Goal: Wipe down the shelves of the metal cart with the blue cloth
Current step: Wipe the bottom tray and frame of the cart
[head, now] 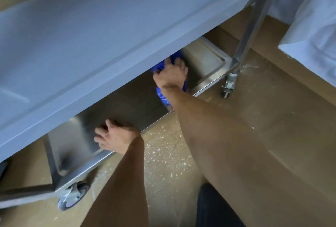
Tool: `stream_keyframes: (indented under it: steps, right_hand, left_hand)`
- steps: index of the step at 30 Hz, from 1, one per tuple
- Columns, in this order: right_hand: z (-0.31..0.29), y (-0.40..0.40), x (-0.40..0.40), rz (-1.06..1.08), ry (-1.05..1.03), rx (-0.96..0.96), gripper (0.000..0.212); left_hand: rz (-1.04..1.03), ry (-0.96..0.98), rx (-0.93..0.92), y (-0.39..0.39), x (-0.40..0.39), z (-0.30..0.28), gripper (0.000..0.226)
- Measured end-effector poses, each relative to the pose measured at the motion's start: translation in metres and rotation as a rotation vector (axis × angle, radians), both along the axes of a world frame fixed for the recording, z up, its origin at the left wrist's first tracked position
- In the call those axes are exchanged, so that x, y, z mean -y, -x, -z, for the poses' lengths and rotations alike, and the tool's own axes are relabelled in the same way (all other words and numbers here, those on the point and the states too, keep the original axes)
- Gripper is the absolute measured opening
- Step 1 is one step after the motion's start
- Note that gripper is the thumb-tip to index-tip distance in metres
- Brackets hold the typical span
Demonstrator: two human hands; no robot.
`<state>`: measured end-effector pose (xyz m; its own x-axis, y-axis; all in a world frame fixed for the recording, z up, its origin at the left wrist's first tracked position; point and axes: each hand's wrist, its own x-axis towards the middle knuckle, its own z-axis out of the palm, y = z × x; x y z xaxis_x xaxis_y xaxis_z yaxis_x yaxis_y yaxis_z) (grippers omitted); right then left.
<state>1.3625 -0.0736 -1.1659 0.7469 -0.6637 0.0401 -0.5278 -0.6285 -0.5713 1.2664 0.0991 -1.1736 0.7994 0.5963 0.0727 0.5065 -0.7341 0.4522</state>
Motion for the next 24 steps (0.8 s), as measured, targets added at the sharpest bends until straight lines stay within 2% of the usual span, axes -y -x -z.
stream_keyframes:
  steps: [2, 4, 6, 8, 12, 14, 18, 22, 24]
  right_hand:
    - [0.001, 0.009, -0.047, -0.169, -0.037, 0.111, 0.048]
    - [0.001, 0.027, -0.076, -0.365, 0.027, 0.108, 0.050]
    - [0.002, 0.036, -0.074, -0.391, 0.089, 0.076, 0.055]
    - [0.005, 0.040, -0.056, -0.239, 0.075, 0.079, 0.060]
    - [0.000, 0.050, 0.019, 0.312, -0.066, 0.119, 0.070]
    - [-0.006, 0.055, 0.064, 0.496, -0.151, 0.123, 0.078]
    - [-0.003, 0.047, 0.098, 0.524, -0.118, 0.072, 0.081]
    - [-0.003, 0.031, 0.090, 0.467, -0.045, -0.062, 0.080]
    - [-0.004, 0.028, 0.073, 0.393, -0.009, -0.065, 0.081]
  left_hand:
    - [0.020, -0.014, 0.057, 0.003, 0.000, -0.001, 0.027]
    - [0.040, -0.015, 0.072, 0.005, -0.003, -0.002, 0.026]
    - [0.035, 0.007, 0.071, 0.007, -0.003, -0.003, 0.025]
    - [0.030, 0.004, 0.066, 0.008, -0.005, -0.003, 0.025]
    - [0.034, -0.004, 0.064, 0.008, -0.003, -0.002, 0.027]
    - [0.029, 0.010, 0.061, 0.008, -0.001, -0.002, 0.027]
    - [0.040, -0.001, 0.089, 0.007, 0.005, -0.002, 0.026]
    - [0.021, -0.001, 0.101, 0.001, 0.007, 0.002, 0.022]
    - [0.026, 0.003, 0.096, 0.000, 0.008, 0.004, 0.020]
